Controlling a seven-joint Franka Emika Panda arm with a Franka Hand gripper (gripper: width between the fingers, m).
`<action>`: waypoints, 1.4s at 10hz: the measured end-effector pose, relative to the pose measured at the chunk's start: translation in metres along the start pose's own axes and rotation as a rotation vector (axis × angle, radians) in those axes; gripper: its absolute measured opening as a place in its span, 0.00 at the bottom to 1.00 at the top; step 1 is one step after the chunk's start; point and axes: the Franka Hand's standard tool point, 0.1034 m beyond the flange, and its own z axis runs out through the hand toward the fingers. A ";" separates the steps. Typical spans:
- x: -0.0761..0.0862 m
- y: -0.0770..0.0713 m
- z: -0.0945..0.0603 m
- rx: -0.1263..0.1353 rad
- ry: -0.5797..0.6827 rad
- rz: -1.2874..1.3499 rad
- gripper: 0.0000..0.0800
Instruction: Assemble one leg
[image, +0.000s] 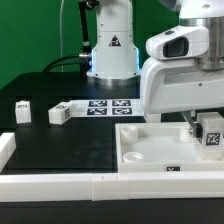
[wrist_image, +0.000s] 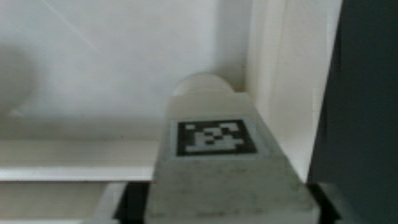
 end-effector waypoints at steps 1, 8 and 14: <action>0.000 0.000 0.000 0.000 0.000 0.000 0.36; -0.002 0.006 0.001 -0.002 0.032 0.853 0.36; -0.002 0.004 0.001 0.023 0.029 1.451 0.37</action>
Offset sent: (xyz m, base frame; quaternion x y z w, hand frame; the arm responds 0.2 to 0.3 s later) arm -0.0127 -0.0129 0.0055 -0.0405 0.0602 0.3340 0.9398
